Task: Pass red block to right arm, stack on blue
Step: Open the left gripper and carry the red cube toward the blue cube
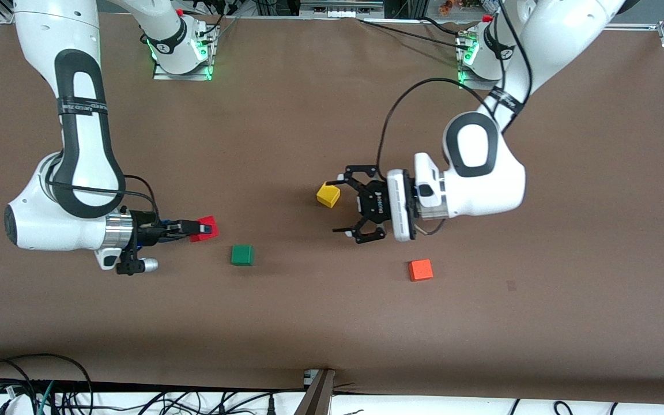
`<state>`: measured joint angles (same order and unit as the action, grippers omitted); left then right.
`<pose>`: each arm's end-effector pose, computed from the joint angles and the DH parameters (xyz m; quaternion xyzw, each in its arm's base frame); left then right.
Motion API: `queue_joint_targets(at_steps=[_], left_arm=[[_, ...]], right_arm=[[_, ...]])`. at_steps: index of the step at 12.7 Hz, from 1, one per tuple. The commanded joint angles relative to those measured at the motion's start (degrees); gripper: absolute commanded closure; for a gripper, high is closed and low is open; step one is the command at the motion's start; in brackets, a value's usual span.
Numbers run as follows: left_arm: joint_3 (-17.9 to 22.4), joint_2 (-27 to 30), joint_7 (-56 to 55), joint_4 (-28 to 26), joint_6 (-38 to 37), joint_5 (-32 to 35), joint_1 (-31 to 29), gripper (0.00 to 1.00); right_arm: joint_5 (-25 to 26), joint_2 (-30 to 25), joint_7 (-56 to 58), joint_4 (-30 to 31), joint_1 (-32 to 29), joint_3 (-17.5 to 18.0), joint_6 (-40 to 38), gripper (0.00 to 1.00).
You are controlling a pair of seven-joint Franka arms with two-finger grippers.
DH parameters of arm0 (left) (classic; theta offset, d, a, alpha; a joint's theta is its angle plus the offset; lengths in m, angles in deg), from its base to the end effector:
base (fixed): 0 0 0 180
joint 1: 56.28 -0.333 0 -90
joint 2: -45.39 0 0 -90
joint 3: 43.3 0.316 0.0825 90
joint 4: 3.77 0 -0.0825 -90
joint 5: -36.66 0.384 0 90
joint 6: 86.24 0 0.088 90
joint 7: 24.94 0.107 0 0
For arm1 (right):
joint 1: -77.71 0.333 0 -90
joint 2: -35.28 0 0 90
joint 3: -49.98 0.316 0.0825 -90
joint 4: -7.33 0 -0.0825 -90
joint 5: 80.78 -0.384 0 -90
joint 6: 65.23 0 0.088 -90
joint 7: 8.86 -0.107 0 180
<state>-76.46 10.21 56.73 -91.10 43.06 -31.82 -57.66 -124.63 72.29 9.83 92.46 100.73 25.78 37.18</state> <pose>0.6442 -0.3330 0.3896 0.6911 -0.4105 0.3020 0.5125 0.6815 0.0936 0.3067 -0.9646 -0.0342 0.0891 0.2459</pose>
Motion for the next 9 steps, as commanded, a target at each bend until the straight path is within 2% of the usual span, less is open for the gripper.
queue_joint_targets(at_steps=[1, 3, 7, 9], left_arm=[[0.0, 2.7, -7.1, -0.7, -8.2, 7.4, -4.2, 0.00], [0.0, 4.8, -13.0, -0.4, -13.6, 13.3, -6.2, 0.00], [0.1, 7.8, -25.5, 1.2, -23.2, 24.3, -8.9, 0.00], [0.4, 7.8, -29.2, 3.3, -26.9, 27.8, -9.2, 0.00]], right_arm=[[14.5, -1.3, 0.6, 0.8, 0.8, -0.4, 3.7, 0.77], [20.7, -1.3, 0.6, 2.9, 0.8, -1.5, 7.5, 0.77], [26.3, -3.6, 0.6, 9.7, 1.4, -1.6, 16.6, 0.77], [26.8, -5.1, 0.3, 14.4, 2.5, -1.6, 22.8, 0.77]])
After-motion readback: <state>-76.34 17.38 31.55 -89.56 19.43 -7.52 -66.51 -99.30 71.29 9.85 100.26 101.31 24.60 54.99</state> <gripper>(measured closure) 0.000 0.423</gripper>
